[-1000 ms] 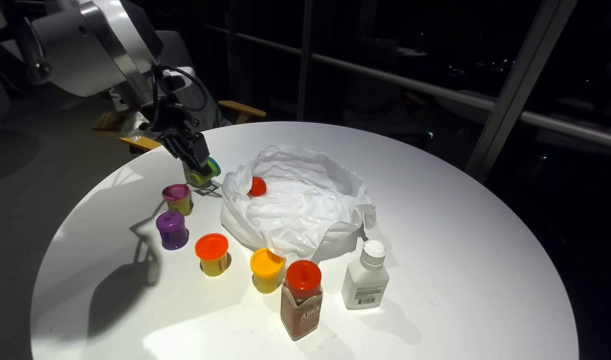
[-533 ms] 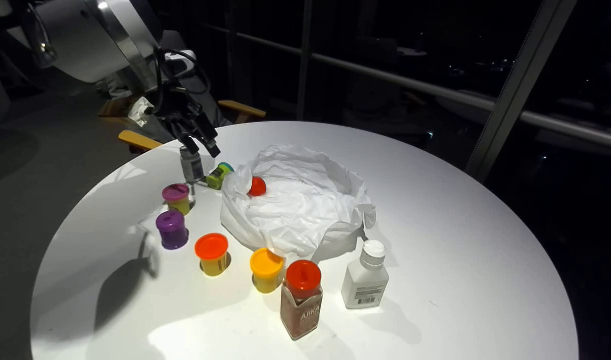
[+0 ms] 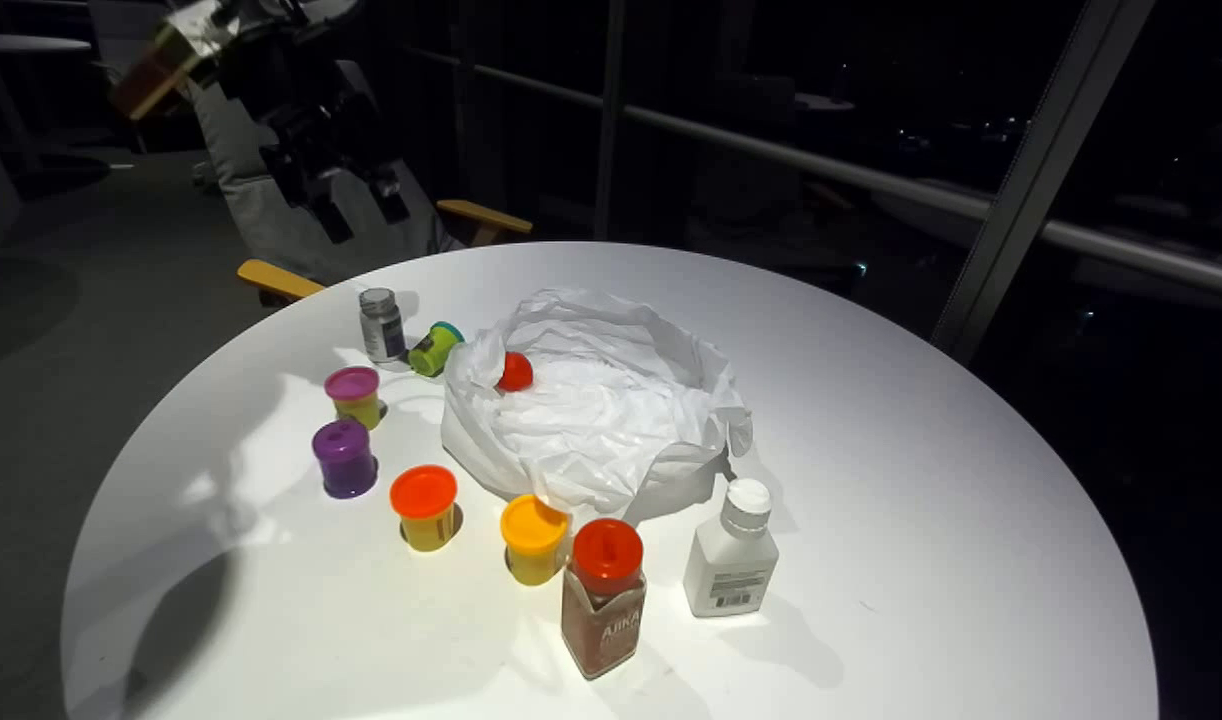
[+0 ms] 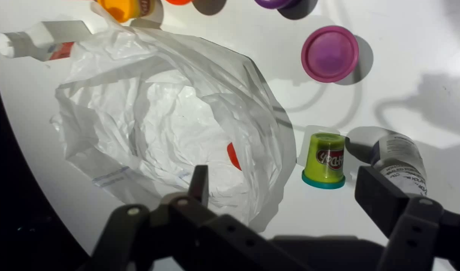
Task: Pick up the bottles and containers from the plastic bag and put them on the table.
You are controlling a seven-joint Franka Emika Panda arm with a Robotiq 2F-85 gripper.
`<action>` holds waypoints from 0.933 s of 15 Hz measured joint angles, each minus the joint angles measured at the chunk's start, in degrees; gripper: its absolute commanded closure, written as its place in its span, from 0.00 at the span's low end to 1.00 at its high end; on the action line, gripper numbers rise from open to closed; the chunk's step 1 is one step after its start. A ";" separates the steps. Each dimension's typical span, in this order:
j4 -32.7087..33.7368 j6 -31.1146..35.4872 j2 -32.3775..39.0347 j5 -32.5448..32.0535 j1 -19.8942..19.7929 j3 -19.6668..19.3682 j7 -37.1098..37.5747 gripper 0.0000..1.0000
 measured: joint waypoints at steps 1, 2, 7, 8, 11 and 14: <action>0.78 -3.14 -1.28 1.47 -0.03 0.44 -3.07 0.00; 1.65 -6.01 -2.52 2.94 -0.08 0.92 -6.66 0.00; 6.51 -18.09 -7.43 7.83 -0.08 3.71 -21.60 0.00; 7.48 -20.12 -8.33 8.04 -0.06 4.34 -23.28 0.00; 7.55 -20.69 -8.74 8.06 -0.11 4.69 -23.52 0.00; 7.49 -20.61 -7.69 8.06 -0.20 4.67 -23.49 0.00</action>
